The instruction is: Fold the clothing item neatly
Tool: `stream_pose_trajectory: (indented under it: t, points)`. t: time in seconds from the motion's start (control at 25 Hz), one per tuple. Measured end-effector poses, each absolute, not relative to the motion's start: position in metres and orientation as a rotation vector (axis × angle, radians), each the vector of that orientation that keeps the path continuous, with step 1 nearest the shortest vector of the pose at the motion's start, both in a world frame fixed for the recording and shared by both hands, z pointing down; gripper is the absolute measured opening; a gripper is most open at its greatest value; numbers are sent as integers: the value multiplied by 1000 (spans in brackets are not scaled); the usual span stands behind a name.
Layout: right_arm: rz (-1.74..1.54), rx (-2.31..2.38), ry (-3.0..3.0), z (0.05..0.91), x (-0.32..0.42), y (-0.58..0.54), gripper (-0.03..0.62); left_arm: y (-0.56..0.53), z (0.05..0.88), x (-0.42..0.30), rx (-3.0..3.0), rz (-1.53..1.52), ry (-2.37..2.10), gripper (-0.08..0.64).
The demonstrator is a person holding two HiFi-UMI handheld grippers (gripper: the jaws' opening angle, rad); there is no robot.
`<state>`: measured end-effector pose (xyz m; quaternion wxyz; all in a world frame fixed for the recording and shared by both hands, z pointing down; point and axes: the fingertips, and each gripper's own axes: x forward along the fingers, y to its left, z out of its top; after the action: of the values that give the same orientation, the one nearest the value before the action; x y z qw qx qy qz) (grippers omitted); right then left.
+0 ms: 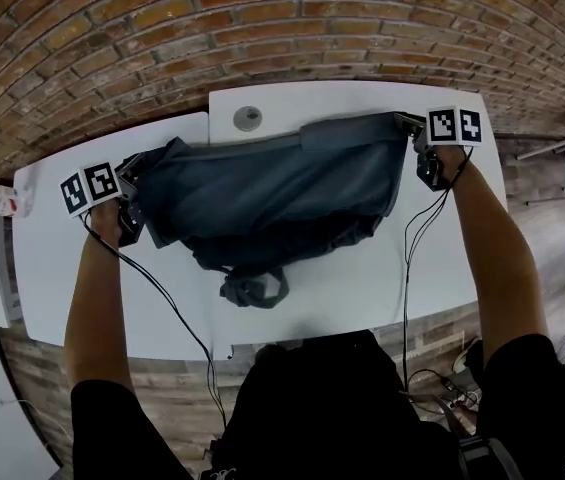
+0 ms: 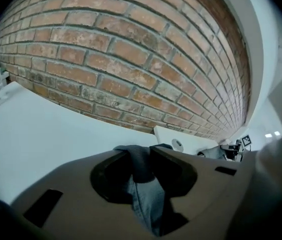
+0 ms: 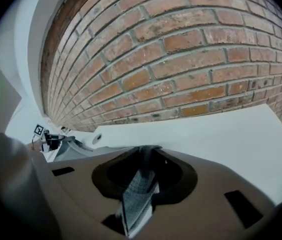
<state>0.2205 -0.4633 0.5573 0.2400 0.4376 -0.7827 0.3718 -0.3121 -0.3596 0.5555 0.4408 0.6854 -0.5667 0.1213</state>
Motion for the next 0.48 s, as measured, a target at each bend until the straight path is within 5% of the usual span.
stream_pose_trajectory:
  t: [0.08,0.16,0.48]
  points:
    - [979,1179,-2128,568,225,-463,127,-358,565,-314,1724,356,-1405,194]
    - [926,1184,-2124,571,231,-459,176,-353,568,-320,1760,428,-1424,265]
    - [301,1207,-2308,492,231,-401,196,-310,510,-324,2125,815,-1505,318]
